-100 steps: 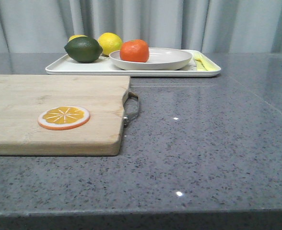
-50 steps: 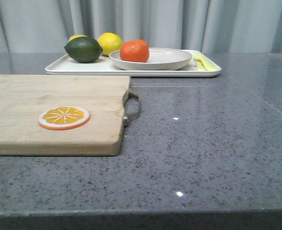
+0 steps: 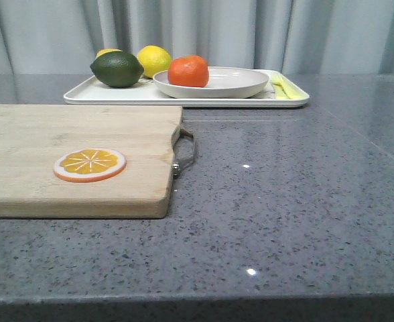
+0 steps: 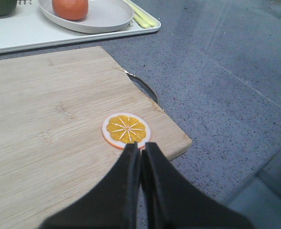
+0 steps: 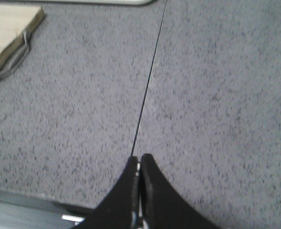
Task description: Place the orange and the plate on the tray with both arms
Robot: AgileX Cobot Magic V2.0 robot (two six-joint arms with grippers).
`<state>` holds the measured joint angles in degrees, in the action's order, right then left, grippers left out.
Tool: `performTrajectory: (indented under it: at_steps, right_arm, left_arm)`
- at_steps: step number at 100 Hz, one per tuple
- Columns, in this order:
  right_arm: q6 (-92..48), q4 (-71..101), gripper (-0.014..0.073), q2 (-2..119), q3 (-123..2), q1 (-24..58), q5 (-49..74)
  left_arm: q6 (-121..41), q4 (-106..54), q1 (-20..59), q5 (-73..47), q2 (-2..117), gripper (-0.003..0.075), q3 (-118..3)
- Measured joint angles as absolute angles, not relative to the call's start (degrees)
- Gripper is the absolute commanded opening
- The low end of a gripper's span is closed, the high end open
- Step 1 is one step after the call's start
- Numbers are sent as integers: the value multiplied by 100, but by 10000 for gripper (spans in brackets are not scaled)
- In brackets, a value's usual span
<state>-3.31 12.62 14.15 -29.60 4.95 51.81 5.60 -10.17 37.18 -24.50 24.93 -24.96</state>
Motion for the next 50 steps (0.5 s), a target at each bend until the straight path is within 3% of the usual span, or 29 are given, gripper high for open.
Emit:
performTrajectory:
  at_steps: [50]
  right_arm:
    - [-334,1262,-68,1415,-2960,495,5434]
  left_arm:
    - [560,-1017,3718,-2450,2493,-19,-2496]
